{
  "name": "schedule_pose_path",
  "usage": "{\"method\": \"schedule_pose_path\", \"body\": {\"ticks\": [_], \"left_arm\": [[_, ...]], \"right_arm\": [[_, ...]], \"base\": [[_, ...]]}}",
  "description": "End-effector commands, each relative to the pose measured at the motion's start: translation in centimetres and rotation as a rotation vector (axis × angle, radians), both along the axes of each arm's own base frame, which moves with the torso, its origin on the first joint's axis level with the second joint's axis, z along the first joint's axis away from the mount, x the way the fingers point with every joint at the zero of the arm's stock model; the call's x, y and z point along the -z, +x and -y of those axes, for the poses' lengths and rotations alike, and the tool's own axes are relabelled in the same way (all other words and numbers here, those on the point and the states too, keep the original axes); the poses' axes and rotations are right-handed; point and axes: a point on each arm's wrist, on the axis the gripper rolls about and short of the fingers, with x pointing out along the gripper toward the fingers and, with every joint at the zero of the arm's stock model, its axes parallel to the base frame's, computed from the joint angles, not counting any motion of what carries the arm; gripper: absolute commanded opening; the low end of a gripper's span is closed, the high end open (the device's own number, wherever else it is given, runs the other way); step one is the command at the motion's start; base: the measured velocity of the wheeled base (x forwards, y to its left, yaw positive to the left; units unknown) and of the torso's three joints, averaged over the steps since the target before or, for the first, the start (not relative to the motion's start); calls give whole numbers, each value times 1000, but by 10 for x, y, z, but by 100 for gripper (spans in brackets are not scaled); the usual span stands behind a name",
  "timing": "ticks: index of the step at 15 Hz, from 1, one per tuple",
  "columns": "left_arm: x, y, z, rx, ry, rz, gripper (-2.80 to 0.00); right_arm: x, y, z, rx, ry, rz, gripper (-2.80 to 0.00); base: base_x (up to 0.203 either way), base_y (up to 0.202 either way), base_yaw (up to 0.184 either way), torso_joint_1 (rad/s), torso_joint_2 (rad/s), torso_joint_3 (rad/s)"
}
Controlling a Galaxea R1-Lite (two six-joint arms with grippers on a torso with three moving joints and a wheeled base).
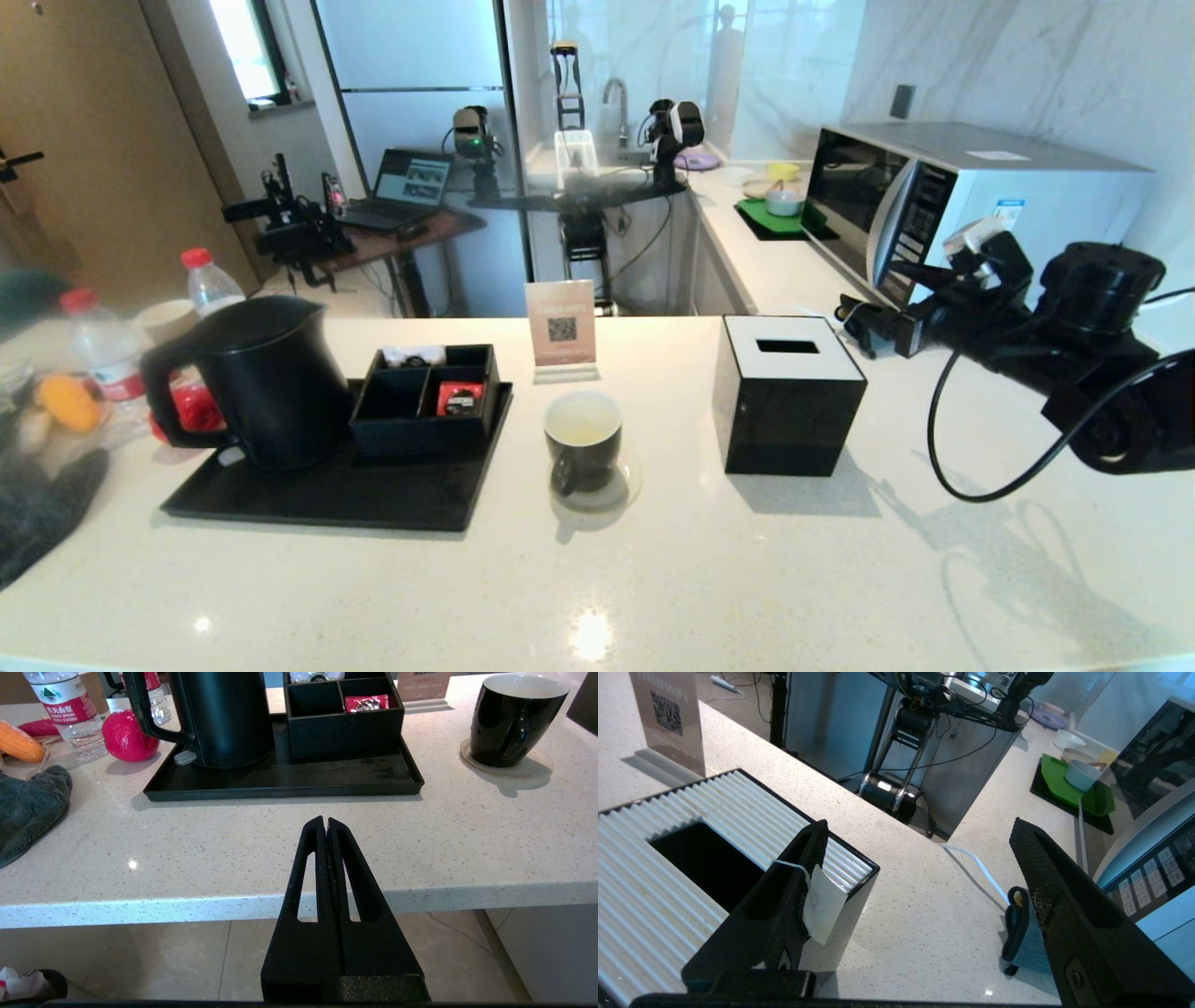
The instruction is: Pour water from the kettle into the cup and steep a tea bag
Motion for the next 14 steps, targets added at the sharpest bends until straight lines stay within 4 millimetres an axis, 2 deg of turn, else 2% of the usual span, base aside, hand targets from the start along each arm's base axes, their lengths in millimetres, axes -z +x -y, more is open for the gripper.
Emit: {"method": "schedule_pose_path", "body": {"ticks": [1, 7, 14], "left_arm": [[0, 0, 0, 0, 1, 2, -280], [0, 0, 0, 0, 1, 0, -280], [0, 0, 0, 0, 1, 1, -280]], "right_arm": [[2, -1, 3, 7, -39, 15, 0], [17, -2, 4, 11, -61, -25, 0], [32, 2, 27, 70, -69, -59, 0]], "base": [[0, 0, 0, 0, 0, 0], [0, 0, 0, 0, 0, 0], [0, 0, 0, 0, 0, 0]]}}
